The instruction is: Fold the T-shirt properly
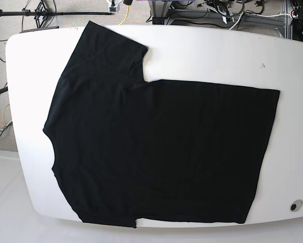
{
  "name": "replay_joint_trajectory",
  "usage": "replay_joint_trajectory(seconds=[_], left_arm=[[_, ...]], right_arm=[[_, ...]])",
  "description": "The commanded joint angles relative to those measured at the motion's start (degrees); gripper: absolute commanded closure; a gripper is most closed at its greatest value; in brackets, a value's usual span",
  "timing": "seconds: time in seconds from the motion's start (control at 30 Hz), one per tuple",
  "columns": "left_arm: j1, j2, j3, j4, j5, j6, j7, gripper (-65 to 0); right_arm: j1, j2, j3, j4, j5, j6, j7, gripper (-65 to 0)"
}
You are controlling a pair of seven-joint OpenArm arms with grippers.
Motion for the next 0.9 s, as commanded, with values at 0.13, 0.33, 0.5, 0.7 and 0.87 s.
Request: replay_joint_trajectory(seconds=[0.13, 0.33, 0.5, 0.7, 0.87], left_arm=[[1.02, -0.36, -0.09, 0.15, 0.05, -0.37, -0.76, -15.0], [1.53, -0.47, -0.14, 0.54, 0.30, -0.29, -0.69, -15.6], [2.20, -0.68, -0.15, 1.24, 0.29, -0.33, -0.45, -16.1], [2.62, -1.08, -0.14, 1.40, 0.44, -0.25, -1.25, -16.1], [3.46, -1.31, -0.10, 2.41, 0.51, -0.26, -1.43, -15.9]], right_arm=[[-1.02, 0.24, 0.06, 0.68, -0.02, 0.81, 0.85, 0.0], [-1.65, 1.31, 0.02, 4.68, 4.00, 5.39, 0.30, 0.0], [-2.52, 1.65, -0.04, 6.44, 5.11, 6.84, 0.19, 0.0], [-4.95, 1.77, -0.07, 7.34, 3.84, 5.39, 0.90, 0.0], [-6.24, 1.69, -0.10, 8.15, 3.65, 4.92, 1.32, 0.0]])
